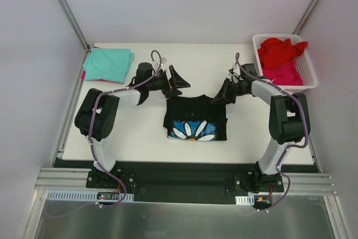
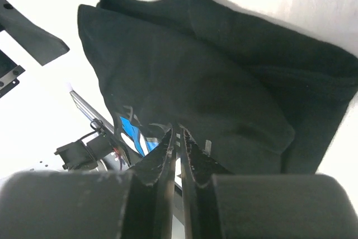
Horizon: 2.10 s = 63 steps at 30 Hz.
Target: Fold and stack the t-shirts
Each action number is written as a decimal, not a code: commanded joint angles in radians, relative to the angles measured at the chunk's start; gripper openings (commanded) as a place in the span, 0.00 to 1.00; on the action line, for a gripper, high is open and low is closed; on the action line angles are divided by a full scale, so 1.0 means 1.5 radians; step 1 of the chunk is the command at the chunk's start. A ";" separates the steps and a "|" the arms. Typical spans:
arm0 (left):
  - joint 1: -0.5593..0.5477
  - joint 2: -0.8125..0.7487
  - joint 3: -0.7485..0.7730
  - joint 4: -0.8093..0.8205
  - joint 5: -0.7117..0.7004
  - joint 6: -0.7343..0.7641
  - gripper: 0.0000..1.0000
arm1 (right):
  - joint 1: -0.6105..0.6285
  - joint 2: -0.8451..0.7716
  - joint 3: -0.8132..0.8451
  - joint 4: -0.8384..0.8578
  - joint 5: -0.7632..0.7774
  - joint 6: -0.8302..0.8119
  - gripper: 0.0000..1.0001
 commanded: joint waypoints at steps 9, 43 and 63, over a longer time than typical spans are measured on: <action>-0.075 -0.018 -0.034 0.144 0.012 -0.115 0.99 | 0.007 -0.008 -0.076 0.057 0.001 -0.003 0.07; 0.067 0.102 0.015 -0.034 -0.016 0.075 0.99 | -0.009 -0.026 -0.155 -0.008 0.086 -0.059 0.01; 0.211 -0.164 0.119 -0.408 -0.676 0.413 0.99 | 0.016 -0.288 -0.122 -0.140 0.072 -0.032 0.35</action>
